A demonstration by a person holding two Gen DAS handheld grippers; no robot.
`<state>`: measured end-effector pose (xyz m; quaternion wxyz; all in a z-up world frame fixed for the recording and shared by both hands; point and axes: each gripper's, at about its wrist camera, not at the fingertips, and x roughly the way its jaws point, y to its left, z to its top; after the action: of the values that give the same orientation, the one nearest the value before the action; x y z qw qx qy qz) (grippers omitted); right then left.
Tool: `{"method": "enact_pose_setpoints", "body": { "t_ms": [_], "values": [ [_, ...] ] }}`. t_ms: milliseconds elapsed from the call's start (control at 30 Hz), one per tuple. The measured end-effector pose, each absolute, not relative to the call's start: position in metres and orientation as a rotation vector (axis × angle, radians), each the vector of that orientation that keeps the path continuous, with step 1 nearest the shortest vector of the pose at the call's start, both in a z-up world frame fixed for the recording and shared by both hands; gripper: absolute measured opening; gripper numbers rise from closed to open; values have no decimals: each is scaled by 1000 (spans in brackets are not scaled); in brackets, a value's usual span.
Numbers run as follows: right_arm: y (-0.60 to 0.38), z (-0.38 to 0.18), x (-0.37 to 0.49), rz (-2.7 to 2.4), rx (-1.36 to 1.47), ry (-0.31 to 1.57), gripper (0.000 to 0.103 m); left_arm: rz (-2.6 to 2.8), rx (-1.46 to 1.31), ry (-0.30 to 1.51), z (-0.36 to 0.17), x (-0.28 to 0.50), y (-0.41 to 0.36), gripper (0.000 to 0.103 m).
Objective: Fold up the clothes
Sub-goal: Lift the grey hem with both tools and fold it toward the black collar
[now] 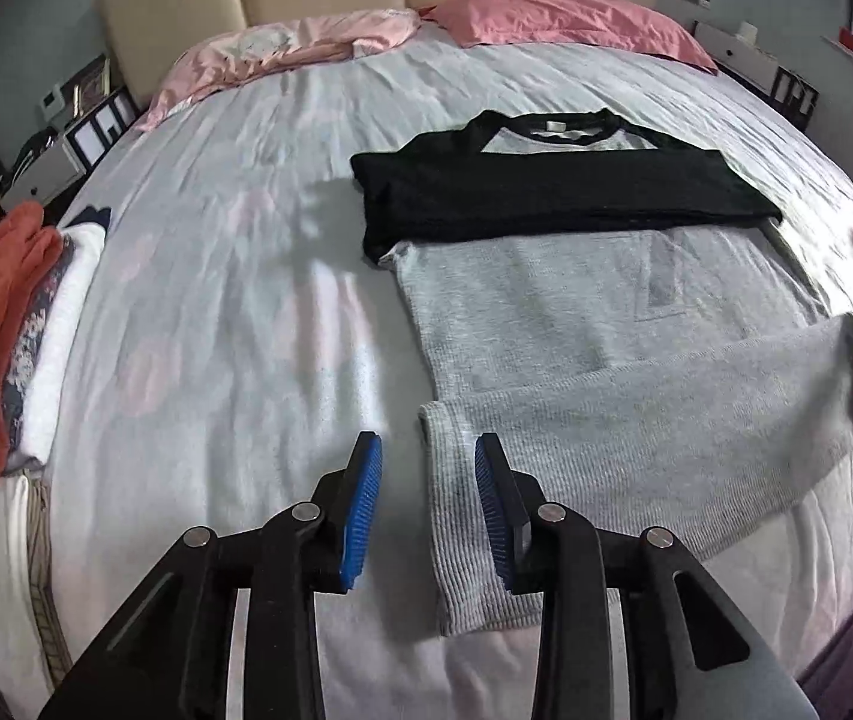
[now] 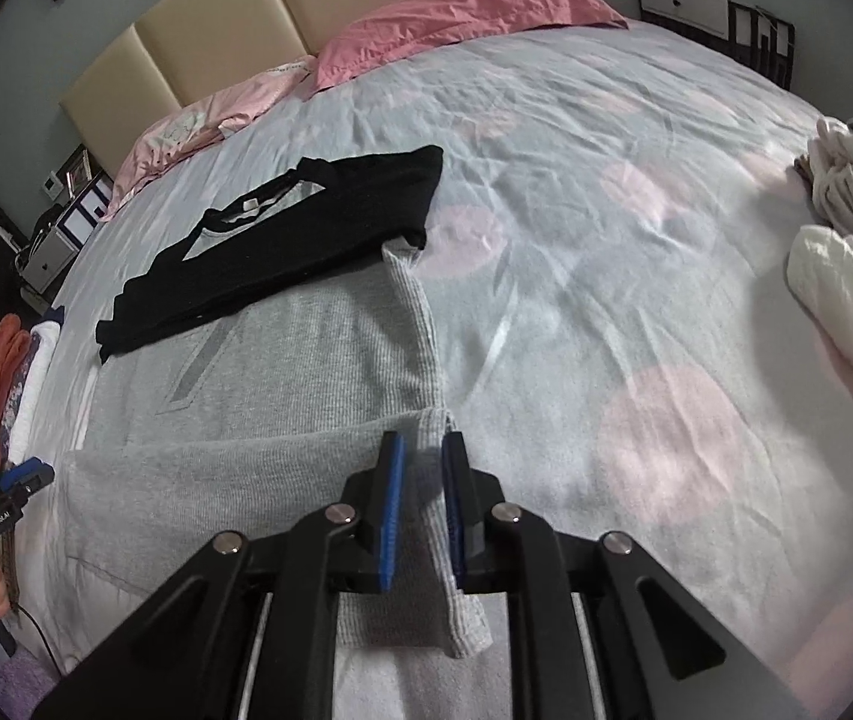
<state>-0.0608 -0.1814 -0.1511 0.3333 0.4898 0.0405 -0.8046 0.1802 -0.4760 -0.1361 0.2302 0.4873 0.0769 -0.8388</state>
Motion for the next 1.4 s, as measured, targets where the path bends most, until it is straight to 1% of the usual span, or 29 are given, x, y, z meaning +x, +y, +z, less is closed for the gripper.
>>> {"method": "enact_pose_setpoints", "body": {
  "t_ms": [33, 67, 200, 267, 367, 467, 533, 600, 633, 733, 767, 833, 967, 1133, 1200, 1267, 1300, 1400],
  "values": [
    [-183, -147, -56, -2096, 1257, 133, 17, -2334, 1356, 173, -135, 181, -467, 35],
    [-184, -144, -50, -2091, 1237, 155, 20, -2360, 1376, 135, -134, 181, -459, 38],
    [-185, -134, -32, -2105, 1181, 239, 21, -2448, 1485, 9, -137, 179, -429, 47],
    [-183, -132, -28, -2125, 1170, 256, 22, -2477, 1546, -54, -142, 176, -415, 56],
    [-181, -130, -28, -2116, 1172, 244, 23, -2471, 1662, -175, -155, 170, -396, 65],
    [-182, -130, -28, -2096, 1182, 258, 25, -2433, 1773, -412, -167, 165, -374, 65],
    [-194, -129, -28, -2042, 1189, 344, 26, -2406, 1836, -567, -173, 163, -361, 65],
    [-206, -123, -24, -1960, 1166, 425, 26, -2393, 1869, -660, -170, 162, -357, 65],
    [-213, -122, -20, -1917, 1146, 496, 26, -2383, 1882, -693, -169, 162, -357, 65],
    [-233, -117, -8, -1781, 1079, 700, 28, -2342, 1928, -733, -168, 159, -365, 65],
    [-238, -120, -3, -1724, 1060, 794, 32, -2332, 1938, -746, -169, 159, -368, 65],
    [-246, -127, 9, -1606, 1026, 981, 37, -2314, 1958, -775, -171, 160, -373, 65],
    [-247, -153, 34, -1399, 952, 1334, 38, -2278, 2006, -837, -180, 168, -378, 65],
    [-237, -174, 35, -1351, 953, 1422, 38, -2233, 2035, -901, -194, 181, -385, 65],
    [-232, -183, 35, -1331, 953, 1457, 38, -2218, 2058, -880, -200, 183, -390, 65],
    [-228, -191, 35, -1311, 952, 1492, 45, -2221, 2058, -869, -205, 185, -393, 66],
    [-226, -196, 36, -1301, 952, 1509, 46, -2229, 2050, -863, -206, 185, -395, 67],
    [-223, -199, 27, -1313, 982, 1478, 52, -2247, 2042, -819, -209, 184, -402, 75]
  ]
}}
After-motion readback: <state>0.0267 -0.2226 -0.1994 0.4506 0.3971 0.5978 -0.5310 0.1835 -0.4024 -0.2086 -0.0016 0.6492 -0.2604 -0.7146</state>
